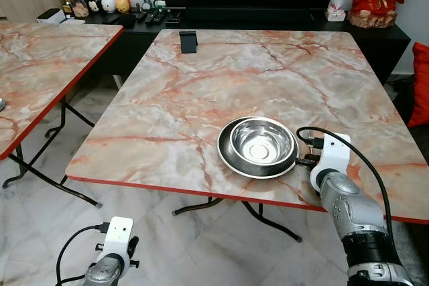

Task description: Setting the table

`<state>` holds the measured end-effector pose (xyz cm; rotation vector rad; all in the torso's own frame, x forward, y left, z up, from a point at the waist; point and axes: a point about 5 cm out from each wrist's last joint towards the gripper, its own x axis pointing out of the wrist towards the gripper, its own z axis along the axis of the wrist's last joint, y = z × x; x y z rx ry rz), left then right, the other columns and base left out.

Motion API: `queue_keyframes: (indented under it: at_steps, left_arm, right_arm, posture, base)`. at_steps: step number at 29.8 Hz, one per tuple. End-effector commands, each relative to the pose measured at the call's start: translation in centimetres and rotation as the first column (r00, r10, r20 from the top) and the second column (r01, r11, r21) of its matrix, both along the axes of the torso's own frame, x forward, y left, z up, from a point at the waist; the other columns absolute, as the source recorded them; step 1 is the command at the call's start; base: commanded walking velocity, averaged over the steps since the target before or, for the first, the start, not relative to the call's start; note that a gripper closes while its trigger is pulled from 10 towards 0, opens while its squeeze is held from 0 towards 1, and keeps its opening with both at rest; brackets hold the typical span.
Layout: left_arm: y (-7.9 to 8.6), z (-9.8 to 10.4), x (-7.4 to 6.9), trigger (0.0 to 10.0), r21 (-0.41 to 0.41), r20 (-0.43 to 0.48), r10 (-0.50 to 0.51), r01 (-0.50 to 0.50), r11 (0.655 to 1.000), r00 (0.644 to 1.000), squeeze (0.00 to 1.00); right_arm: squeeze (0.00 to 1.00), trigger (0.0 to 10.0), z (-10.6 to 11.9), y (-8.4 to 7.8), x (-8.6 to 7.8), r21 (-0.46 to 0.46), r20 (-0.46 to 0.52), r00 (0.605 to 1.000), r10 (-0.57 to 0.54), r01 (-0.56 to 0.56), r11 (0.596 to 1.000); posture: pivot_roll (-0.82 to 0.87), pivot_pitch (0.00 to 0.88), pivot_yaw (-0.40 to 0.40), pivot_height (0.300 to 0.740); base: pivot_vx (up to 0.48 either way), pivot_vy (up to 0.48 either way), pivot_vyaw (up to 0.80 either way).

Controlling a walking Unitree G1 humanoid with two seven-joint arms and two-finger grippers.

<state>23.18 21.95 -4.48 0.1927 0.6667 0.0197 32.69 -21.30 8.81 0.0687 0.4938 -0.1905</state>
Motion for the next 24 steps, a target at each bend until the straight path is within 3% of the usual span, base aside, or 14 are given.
queue_keyframes:
  at_steps: [1,5,6,7,12,14,24]
  left_arm:
    - [-0.04,0.18,0.27,10.0,0.01,0.005,-0.015,0.015,1.0,1.0,0.0]
    - [-0.06,0.19,0.28,10.0,0.011,0.007,-0.017,0.017,1.0,1.0,0.0]
    - [-0.06,0.18,0.26,10.0,0.012,0.006,-0.017,0.017,1.0,1.0,0.0]
    - [-0.04,0.15,0.22,10.0,0.012,0.004,-0.017,0.017,1.0,1.0,0.0]
    - [0.07,-0.04,-0.06,10.0,0.014,-0.01,-0.014,0.014,1.0,1.0,0.0]
    - [0.01,-0.08,-0.08,10.0,0.014,-0.012,-0.015,0.015,1.0,1.0,0.0]
    - [-0.08,-0.13,-0.1,10.0,0.014,-0.016,-0.017,0.017,1.0,1.0,0.0]
  right_arm:
    - [0.0,10.0,0.1,-0.17,-0.15,-0.008,-0.001,1.0,-0.004,0.004,1.0]
    - [0.0,10.0,0.06,0.04,-0.18,-0.003,-0.001,1.0,0.001,-0.001,1.0]
    - [0.04,10.0,0.02,0.12,-0.19,0.0,-0.002,1.0,0.003,-0.003,1.0]
    - [0.25,10.0,-0.01,0.18,-0.19,0.001,-0.002,1.0,0.004,-0.004,1.0]
    - [0.25,10.0,-0.01,0.31,-0.22,0.011,0.0,1.0,0.007,-0.007,1.0]
    - [1.0,10.0,-0.01,0.33,-0.23,0.014,0.001,1.0,0.012,-0.012,1.0]
    - [1.0,10.0,0.07,0.41,-0.22,0.014,0.004,1.0,0.017,-0.017,1.0]
  posture:
    - [-0.01,0.0,0.025,0.74]
    - [-0.01,0.0,0.025,0.74]
    - [-0.01,0.0,0.025,0.74]
    - [-0.01,0.0,0.025,0.74]
    - [0.0,0.0,0.026,0.74]
    - [-0.01,0.0,0.026,0.74]
    - [0.0,0.0,0.027,0.74]
  base:
    - [0.0,0.0,0.0]
    - [0.0,0.0,0.0]
    - [0.0,0.0,0.0]
    - [0.0,0.0,0.0]
    - [0.0,0.0,0.0]
    - [0.0,0.0,0.0]
    - [0.0,0.0,0.0]
